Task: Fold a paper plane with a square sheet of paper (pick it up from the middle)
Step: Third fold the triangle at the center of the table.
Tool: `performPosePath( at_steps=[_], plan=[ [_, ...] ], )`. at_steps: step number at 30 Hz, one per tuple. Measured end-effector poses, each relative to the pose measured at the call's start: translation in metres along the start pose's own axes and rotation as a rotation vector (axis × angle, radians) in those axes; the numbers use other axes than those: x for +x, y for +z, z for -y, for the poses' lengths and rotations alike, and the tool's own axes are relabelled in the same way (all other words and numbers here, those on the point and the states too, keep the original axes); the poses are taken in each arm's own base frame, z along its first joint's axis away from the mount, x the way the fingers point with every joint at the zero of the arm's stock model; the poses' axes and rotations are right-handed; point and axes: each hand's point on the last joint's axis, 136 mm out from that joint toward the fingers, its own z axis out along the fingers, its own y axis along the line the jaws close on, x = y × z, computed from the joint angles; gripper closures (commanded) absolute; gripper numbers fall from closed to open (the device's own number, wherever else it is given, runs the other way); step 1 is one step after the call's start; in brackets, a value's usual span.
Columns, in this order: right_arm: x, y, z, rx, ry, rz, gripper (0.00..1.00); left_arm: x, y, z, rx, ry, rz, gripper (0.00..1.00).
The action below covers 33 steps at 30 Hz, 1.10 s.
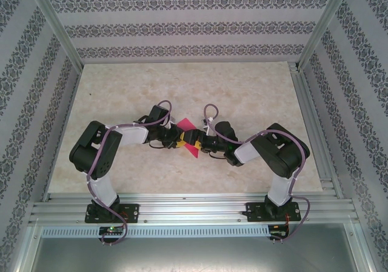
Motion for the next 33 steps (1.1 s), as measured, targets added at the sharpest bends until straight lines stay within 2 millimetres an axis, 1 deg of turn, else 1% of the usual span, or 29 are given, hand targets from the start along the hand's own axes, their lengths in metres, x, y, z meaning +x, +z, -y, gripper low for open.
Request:
performPosePath(
  at_steps=[9, 16, 24, 33],
  plan=[
    [0.000, 0.000, 0.000, 0.000, 0.004, -0.001, 0.02, 0.002, 0.002, -0.001, -0.001, -0.004, -0.006, 0.74],
    [0.000, 0.000, 0.000, 0.001, 0.005, -0.002, 0.02, 0.007, 0.010, -0.002, -0.005, 0.002, -0.023, 0.76],
    [-0.001, 0.001, 0.000, 0.008, 0.009, -0.007, 0.02, 0.002, 0.008, -0.012, -0.063, 0.010, 0.008, 0.76],
    [-0.001, 0.001, 0.001, 0.039, 0.020, -0.025, 0.02, -0.002, 0.008, -0.014, -0.082, 0.014, 0.027, 0.76]
  ],
)
